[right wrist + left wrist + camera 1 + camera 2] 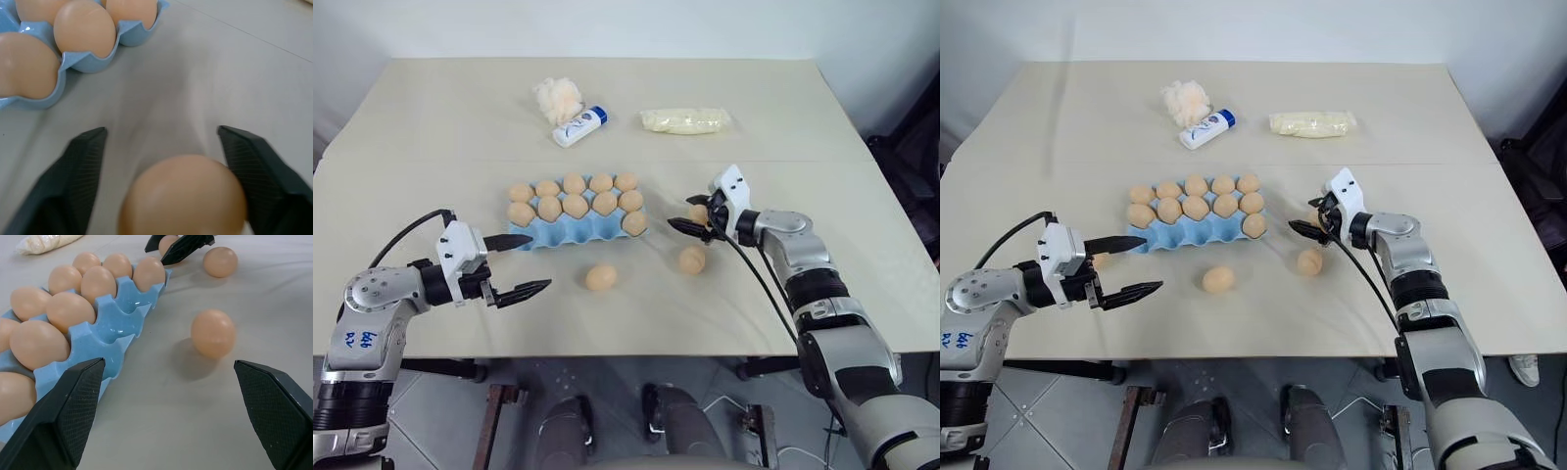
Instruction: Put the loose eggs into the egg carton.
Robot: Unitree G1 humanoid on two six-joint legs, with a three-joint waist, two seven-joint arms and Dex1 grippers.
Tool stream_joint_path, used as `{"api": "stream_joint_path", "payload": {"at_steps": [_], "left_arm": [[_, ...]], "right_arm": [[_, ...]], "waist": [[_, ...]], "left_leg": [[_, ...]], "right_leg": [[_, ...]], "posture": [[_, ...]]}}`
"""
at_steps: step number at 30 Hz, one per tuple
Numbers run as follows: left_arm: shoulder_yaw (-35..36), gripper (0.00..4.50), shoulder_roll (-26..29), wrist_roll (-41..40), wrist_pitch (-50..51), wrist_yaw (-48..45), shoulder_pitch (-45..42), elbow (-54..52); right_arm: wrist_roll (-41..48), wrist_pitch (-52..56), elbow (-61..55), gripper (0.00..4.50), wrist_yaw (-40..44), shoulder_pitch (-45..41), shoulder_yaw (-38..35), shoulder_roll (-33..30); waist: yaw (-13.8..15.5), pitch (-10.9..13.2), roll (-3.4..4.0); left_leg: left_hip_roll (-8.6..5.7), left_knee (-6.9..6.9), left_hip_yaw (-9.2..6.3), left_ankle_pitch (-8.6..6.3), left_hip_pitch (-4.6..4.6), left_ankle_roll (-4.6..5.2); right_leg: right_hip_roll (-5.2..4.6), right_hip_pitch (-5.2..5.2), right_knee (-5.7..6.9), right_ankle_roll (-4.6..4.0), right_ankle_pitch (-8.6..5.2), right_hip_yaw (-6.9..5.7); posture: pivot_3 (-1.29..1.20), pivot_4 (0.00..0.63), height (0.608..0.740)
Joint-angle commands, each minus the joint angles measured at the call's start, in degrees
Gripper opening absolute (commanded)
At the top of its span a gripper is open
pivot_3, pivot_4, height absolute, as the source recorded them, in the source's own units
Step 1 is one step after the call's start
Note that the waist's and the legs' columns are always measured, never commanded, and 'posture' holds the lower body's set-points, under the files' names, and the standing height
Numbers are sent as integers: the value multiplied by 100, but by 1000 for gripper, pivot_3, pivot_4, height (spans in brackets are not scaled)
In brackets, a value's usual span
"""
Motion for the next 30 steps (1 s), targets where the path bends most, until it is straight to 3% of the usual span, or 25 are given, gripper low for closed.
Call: {"api": "stream_joint_path", "payload": {"at_steps": [1,4,12,17,22,26,30], "left_arm": [[251,4500,73,-133,14,63,59,-248],[448,4500,24,-208,98,208,103,-268],[766,4500,-22,-150,76,469,388,49],[726,4500,-66,-135,78,595,343,42],[710,4500,-89,-160,90,664,364,-14],[691,4500,-241,-192,90,767,530,-176],[677,4500,-270,-180,93,741,454,-86]], "right_arm": [[-26,-356,128,2620,164,-174,-165,-110],[52,-458,74,1987,448,-368,-176,-76],[208,357,-661,1987,704,-1175,117,1070],[-77,130,-377,1987,383,-1334,350,1723],[-213,-82,-210,1987,258,-1355,398,1892],[3,-3,-299,3237,213,-1086,248,2083],[679,1156,-1935,4477,853,-655,37,1559]], "waist": [[-1,0,0],[-21,0,0],[-252,2,3],[-173,1,2],[-124,1,1],[-157,-1,-1],[-132,0,0]], "left_leg": [[0,0,0,1,1,0],[0,1,0,3,3,0],[10,-4,-1,14,22,-19],[9,-4,-22,17,16,-27],[5,-3,-22,13,4,-21],[6,-7,-22,9,7,-24],[10,-12,-30,8,3,-28]], "right_leg": [[0,0,1,0,0,0],[0,0,7,-1,0,0],[2,-4,47,-12,-6,-1],[-4,-5,53,-25,-12,-20],[-12,-5,39,-23,-11,-24],[-11,-6,40,-23,-11,-25],[-7,-11,46,-25,-12,-30]], "posture": [[0,150,740],[0,150,740],[0,150,740],[0,150,740],[0,150,740],[0,150,740],[0,150,740]]}}
